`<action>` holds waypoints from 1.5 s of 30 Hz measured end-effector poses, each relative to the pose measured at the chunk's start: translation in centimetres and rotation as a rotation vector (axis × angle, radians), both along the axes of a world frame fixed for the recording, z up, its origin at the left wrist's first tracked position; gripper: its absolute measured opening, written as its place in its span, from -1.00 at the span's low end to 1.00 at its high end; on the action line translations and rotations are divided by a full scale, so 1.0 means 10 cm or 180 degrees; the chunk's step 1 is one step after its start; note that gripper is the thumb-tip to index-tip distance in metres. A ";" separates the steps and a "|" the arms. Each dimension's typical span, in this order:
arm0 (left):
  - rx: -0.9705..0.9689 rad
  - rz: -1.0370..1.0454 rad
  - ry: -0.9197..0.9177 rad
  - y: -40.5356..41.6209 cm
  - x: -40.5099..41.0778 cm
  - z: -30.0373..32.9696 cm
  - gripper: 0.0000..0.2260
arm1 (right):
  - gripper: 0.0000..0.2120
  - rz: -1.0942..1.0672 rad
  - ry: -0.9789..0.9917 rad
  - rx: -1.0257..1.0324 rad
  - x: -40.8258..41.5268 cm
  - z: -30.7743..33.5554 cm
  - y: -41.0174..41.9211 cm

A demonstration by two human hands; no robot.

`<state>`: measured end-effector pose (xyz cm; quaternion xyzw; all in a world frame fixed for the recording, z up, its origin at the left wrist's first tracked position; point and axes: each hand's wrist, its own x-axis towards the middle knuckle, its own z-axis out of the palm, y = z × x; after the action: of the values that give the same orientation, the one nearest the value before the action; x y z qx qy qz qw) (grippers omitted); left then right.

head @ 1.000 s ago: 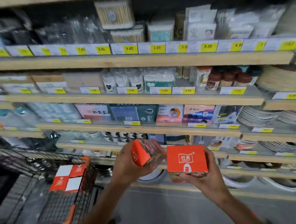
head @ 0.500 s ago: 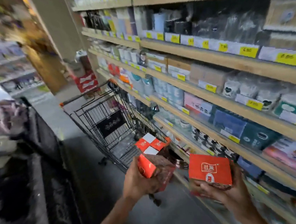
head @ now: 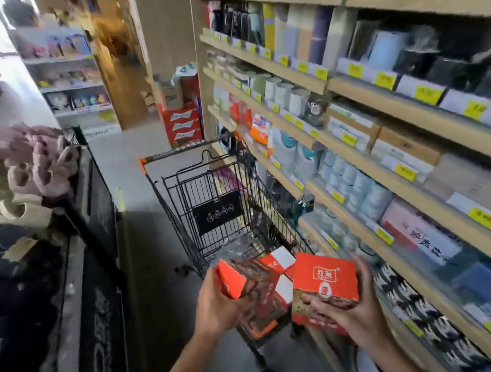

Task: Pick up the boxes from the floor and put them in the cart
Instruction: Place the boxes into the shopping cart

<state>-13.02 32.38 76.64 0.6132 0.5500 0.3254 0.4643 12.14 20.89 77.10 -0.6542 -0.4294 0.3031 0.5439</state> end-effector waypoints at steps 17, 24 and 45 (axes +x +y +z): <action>-0.0237 0.0457 0.0192 1.49 -0.08 -0.51 -0.18 | 0.02 -0.0076 -0.0666 -0.0654 0.12 -0.41 2.05; -0.0410 0.0703 0.0334 2.09 0.27 -0.68 -0.15 | 0.08 0.0401 -0.0857 -0.0803 0.50 -0.78 2.98; -0.1098 0.1118 0.0377 3.52 0.94 -2.03 -0.13 | -0.14 -0.0277 -0.1051 -0.1617 0.83 -2.58 4.83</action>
<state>-3.60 67.53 56.33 0.4379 0.7218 0.2659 0.4654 20.40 69.20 51.28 -0.8275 -0.3940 0.2667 0.2983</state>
